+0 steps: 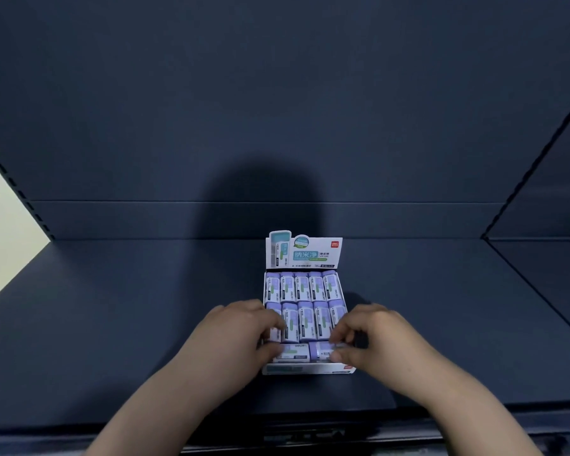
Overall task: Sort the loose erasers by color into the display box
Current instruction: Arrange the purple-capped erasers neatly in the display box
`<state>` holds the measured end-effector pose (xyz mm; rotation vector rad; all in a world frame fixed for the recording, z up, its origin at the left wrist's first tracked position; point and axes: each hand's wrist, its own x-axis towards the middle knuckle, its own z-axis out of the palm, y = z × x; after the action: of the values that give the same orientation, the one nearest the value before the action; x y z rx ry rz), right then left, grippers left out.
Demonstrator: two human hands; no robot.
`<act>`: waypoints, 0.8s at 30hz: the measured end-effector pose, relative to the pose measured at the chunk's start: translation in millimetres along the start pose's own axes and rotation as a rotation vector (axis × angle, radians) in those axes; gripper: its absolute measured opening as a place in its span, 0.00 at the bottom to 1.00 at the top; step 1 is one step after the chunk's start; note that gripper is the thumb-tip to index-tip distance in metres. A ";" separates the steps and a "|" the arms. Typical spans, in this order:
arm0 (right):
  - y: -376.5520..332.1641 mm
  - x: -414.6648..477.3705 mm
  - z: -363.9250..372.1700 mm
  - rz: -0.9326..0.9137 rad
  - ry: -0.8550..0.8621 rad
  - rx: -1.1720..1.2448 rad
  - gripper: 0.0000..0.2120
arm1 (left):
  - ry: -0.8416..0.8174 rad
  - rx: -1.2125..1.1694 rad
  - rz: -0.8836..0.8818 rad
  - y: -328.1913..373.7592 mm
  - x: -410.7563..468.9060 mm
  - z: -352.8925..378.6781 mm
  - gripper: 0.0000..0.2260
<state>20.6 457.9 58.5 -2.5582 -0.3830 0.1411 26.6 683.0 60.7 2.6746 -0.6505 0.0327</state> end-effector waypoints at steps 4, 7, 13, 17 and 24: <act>7.2 2.5 2.9 -0.017 0.140 0.028 0.08 | 0.027 0.049 0.010 0.0 2.4 7.0 0.20; 16.8 3.7 11.6 -0.051 0.230 -0.001 0.12 | 0.055 0.068 0.033 -3.3 1.2 13.0 0.21; 29.4 0.0 24.7 -0.115 0.251 0.044 0.16 | 0.072 0.142 0.070 -8.6 0.7 23.4 0.17; 32.0 3.9 21.2 -0.104 0.291 0.069 0.20 | 0.124 0.058 0.009 -4.9 1.8 16.1 0.17; 31.8 16.7 25.2 0.038 0.187 -0.004 0.22 | 0.082 -0.006 -0.206 -14.2 19.9 20.8 0.19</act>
<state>39.7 449.8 19.9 -2.5568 -0.2630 -0.0841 49.2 678.1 38.5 2.7044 -0.3470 0.0834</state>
